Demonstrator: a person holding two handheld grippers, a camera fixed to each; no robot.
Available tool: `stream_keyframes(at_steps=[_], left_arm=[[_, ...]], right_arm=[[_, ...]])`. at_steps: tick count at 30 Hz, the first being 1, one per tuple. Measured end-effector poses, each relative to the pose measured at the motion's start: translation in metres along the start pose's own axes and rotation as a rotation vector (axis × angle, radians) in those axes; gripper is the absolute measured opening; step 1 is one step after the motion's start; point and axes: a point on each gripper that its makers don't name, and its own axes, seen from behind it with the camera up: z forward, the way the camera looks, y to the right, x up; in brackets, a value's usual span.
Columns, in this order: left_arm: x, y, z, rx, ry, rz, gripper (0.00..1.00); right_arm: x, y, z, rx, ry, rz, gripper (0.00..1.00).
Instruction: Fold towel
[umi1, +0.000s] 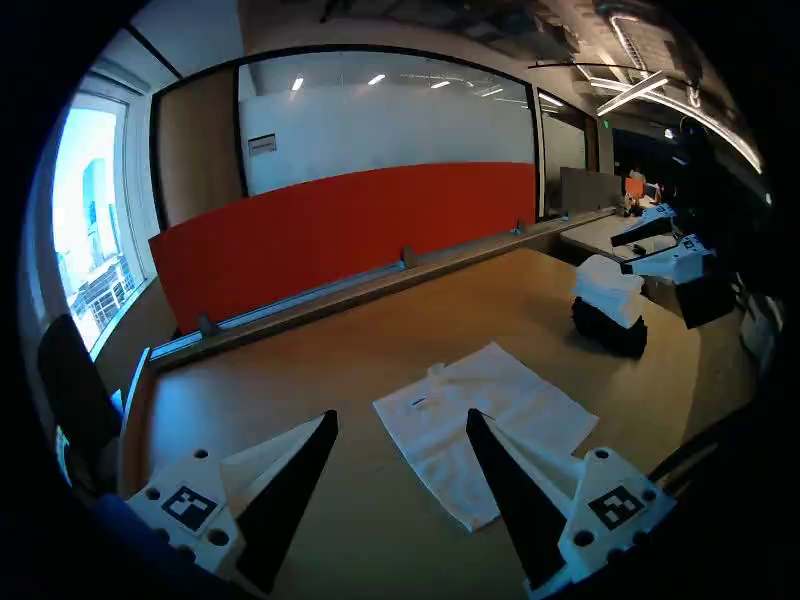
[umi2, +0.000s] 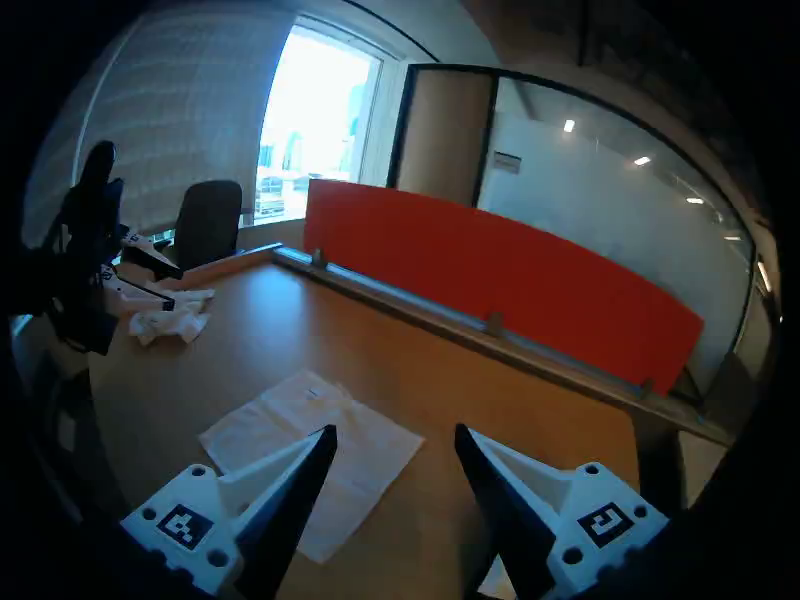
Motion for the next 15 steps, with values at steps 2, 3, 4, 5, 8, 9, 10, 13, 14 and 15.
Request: stream_keyframes(at_steps=[2,3,4,5,8,9,10,13,14,15], left_arm=[[-0.005,0.003,0.002,-0.006,-0.009,0.003,0.96],[-0.009,0.004,0.003,-0.01,-0.014,0.005,0.96],[-0.012,0.005,0.004,-0.013,-0.019,0.006,0.96],[-0.015,0.007,0.005,-0.016,-0.023,0.007,0.96],[-0.025,0.011,0.008,-0.025,-0.037,0.01,0.96],[-0.029,0.013,0.01,-0.028,-0.042,0.011,0.96],[-0.033,0.015,0.011,-0.031,-0.046,0.011,0.96],[-0.045,0.021,0.016,-0.04,-0.062,0.013,0.96],[-0.05,0.022,0.017,-0.042,-0.068,0.013,0.96],[-0.054,0.024,0.019,-0.044,-0.075,0.012,0.96]], right_arm=[[-0.005,-0.002,0.002,0.007,-0.009,0.0,0.91],[-0.009,-0.003,0.003,0.009,-0.015,0.0,0.91],[-0.013,-0.003,0.004,0.01,-0.021,0.001,0.91],[-0.016,-0.004,0.006,0.012,-0.026,0.001,0.91],[-0.028,-0.006,0.009,0.015,-0.041,0.002,0.91],[-0.033,-0.008,0.011,0.017,-0.045,0.003,0.91],[-0.036,-0.009,0.012,0.019,-0.048,0.004,0.91],[-0.047,-0.013,0.016,0.026,-0.057,0.009,0.91],[-0.05,-0.015,0.017,0.028,-0.059,0.01,0.91],[-0.054,-0.016,0.019,0.03,-0.063,0.012,0.91]])
